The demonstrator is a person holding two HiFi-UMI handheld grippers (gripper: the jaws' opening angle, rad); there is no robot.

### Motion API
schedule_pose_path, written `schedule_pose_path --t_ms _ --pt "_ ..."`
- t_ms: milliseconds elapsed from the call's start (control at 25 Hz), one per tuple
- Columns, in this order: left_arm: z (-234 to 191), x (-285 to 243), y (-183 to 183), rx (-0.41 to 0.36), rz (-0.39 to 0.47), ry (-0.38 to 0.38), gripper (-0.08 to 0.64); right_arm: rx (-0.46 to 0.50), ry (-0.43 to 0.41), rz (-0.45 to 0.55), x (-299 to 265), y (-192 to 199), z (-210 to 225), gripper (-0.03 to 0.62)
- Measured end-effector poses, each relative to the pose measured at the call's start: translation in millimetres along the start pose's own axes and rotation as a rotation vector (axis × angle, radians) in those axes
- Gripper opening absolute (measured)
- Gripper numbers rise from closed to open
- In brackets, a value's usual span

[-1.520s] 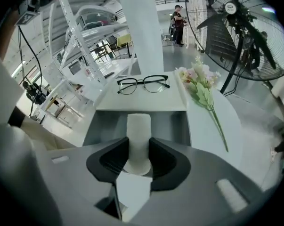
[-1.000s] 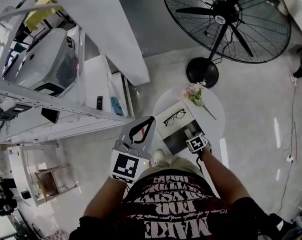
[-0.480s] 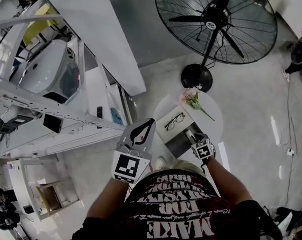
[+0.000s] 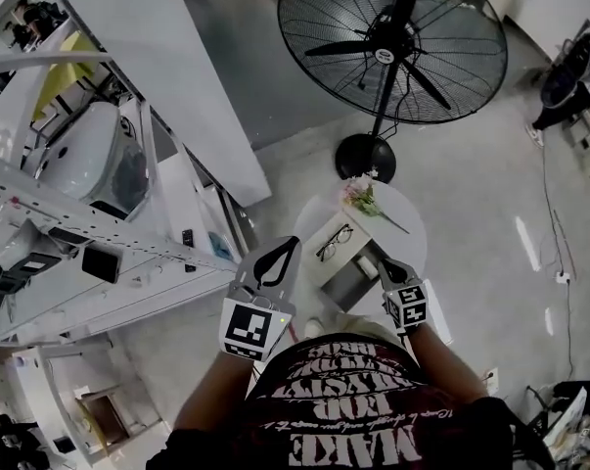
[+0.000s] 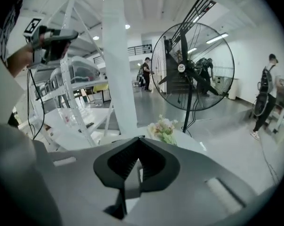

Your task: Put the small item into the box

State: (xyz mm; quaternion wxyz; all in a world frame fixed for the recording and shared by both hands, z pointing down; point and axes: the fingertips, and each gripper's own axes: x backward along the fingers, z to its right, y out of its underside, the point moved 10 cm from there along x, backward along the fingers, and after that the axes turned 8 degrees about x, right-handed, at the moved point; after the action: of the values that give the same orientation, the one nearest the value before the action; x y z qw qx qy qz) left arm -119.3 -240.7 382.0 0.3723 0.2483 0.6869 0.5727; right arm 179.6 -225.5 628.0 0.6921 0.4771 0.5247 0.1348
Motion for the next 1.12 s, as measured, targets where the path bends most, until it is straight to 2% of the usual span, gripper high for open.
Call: schedule_pose_path --t_ms 200,400,680,1120 --pt "-6.0 10.1 0.6 0.007 -0.003 0.018 0.000 -0.009 0.019 0.101 28.9 -40.3 -8.9 0.029" --pt "-12.9 21.9 -6.3 0.010 0.033 0.035 0.000 0.031 0.023 0.208 57.4 -88.0 -26.5 0.029" --pt "-12.5 34.7 -4.9 -0.002 0.029 0.049 0.000 0.076 0.024 0.340 103.1 -140.0 -42.8 0.029" --pt "2.6 60.6 -5.9 -0.001 0.053 0.039 0.000 0.099 -0.034 0.399 158.2 -184.5 -67.0 0.028"
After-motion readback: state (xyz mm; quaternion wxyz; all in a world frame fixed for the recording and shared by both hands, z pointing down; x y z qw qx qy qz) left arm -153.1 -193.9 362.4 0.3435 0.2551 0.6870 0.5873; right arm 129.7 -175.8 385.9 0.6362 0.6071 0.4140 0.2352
